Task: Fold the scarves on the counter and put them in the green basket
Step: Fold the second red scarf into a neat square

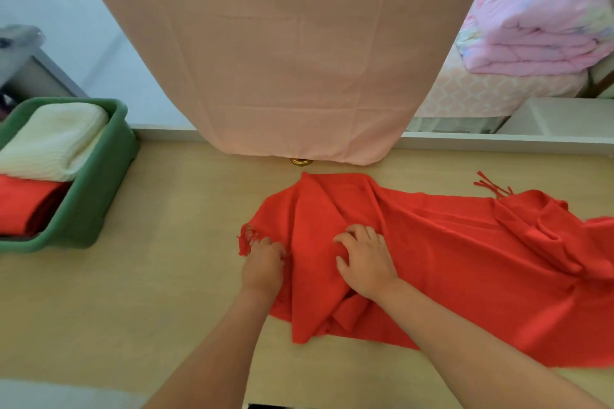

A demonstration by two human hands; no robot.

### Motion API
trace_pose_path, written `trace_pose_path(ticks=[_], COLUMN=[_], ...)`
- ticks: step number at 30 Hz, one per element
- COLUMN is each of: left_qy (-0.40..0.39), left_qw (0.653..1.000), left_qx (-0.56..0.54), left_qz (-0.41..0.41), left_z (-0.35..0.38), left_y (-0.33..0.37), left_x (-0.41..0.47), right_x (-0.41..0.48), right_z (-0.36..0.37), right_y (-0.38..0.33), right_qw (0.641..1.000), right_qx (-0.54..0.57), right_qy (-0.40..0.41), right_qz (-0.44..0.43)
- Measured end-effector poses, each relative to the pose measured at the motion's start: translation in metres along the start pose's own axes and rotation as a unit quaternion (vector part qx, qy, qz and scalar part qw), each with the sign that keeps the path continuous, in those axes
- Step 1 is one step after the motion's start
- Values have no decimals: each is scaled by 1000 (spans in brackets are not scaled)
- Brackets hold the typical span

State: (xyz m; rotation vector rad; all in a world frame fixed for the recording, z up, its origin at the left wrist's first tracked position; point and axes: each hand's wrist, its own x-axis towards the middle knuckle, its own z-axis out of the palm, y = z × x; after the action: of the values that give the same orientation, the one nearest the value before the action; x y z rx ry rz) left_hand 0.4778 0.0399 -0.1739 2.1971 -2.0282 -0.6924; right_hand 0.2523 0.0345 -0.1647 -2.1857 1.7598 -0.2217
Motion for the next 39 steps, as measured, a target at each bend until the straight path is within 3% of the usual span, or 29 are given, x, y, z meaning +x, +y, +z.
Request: trace_pose_path(ticks=[5,9,12,15,18,20,22,25,28,30,32,35,39], left_qy=[81,147,201,240,256,232,153,67,69,47,-45,-150,-135], left_qw=[993,968,950,945,959,968,964,943,957,987,991,984,989], left_qx=[-87,-181,-204,-169,-44,81,209,281,267,150,7,-30,42], left_qz=[-2,90,127,144,116,50,-56,-163,-91,37,123,95,-49], left_z=[-17,-57,-91,-123,-145,-155,-159,-154,-138,-121,-105,-87,-85], left_y=[-13,-24,-38,-60,-98,-125,-146,-168,-178,-179,-172,-167,-181], left_x=[-6,-14,-19,-24,-22,-19,-21,-26,-24,-19,-20,-25,-28], right_x=[1,5,13,25,36,41,44,42,33,24,14,1,-10], right_z=[1,1,6,12,16,18,23,32,39,44,50,57,63], right_y=[-34,-75,-114,-153,-190,-213,-233,-246,-235,-222,-211,-202,-193], right_qw=[998,997,999,998,995,989,979,984,991,993,989,976,972], right_qx=[28,5,14,54,70,135,192,164,130,115,112,135,141], right_qy=[-7,-38,-13,34,55,35,7,0,7,28,55,42,-44], right_qz=[-59,-69,-38,-16,-38,-54,-66,-71,-19,28,78,163,182])
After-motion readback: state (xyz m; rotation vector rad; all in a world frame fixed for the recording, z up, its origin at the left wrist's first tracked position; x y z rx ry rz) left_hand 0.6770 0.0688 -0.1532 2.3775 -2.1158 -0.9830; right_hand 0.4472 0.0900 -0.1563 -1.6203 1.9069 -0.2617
